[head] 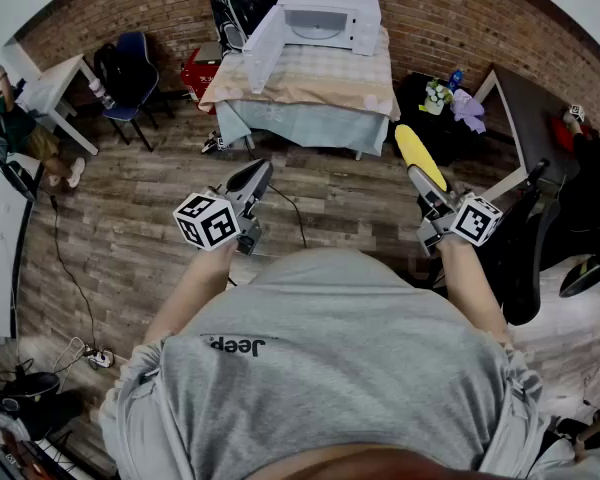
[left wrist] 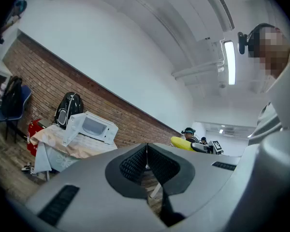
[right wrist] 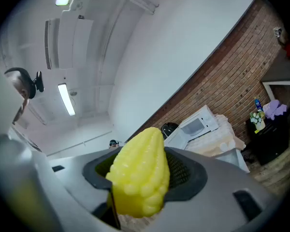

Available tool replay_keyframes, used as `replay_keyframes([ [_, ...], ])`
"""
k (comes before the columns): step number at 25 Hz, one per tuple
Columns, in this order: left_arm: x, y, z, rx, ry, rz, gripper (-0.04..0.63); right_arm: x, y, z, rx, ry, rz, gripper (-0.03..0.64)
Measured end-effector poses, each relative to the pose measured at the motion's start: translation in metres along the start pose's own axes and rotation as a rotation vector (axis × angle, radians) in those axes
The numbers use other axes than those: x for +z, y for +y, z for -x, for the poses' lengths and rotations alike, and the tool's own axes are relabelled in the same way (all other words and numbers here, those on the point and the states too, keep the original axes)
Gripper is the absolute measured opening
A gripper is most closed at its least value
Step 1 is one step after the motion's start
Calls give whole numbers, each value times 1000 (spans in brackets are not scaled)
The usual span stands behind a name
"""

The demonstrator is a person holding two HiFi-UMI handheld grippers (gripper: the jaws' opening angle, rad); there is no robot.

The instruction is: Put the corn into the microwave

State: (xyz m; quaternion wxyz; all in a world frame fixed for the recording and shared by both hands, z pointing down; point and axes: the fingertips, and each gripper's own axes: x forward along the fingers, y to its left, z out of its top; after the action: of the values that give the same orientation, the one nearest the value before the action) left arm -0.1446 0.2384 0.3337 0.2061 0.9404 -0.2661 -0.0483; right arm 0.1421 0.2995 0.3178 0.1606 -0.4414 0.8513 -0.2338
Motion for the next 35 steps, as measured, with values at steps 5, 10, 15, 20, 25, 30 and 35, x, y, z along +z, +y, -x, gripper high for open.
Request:
replay_keyframes([
  [5, -4, -6, -5, 3, 4, -3, 23, 2, -3, 5, 11, -4, 1, 268],
  [10, -4, -11, -13, 8, 5, -8, 23, 5, -14, 5, 20, 4, -19, 268],
  [15, -10, -25, -18, 19, 5, -12, 23, 4, -23, 15, 23, 15, -42, 268],
  [20, -21, -45, -27, 40, 5, -14, 23, 13, -31, 8, 75, 3, -44, 268],
  [25, -27, -69, -34, 63, -1, -32, 23, 12, -41, -12, 107, 18, -61, 267],
  [30, -30, -81, -33, 100, -6, -45, 23, 1, -54, -21, 68, 64, -94, 267],
  [35, -37, -90, -32, 121, 1, -37, 23, 1, -48, -24, 102, 68, -99, 265],
])
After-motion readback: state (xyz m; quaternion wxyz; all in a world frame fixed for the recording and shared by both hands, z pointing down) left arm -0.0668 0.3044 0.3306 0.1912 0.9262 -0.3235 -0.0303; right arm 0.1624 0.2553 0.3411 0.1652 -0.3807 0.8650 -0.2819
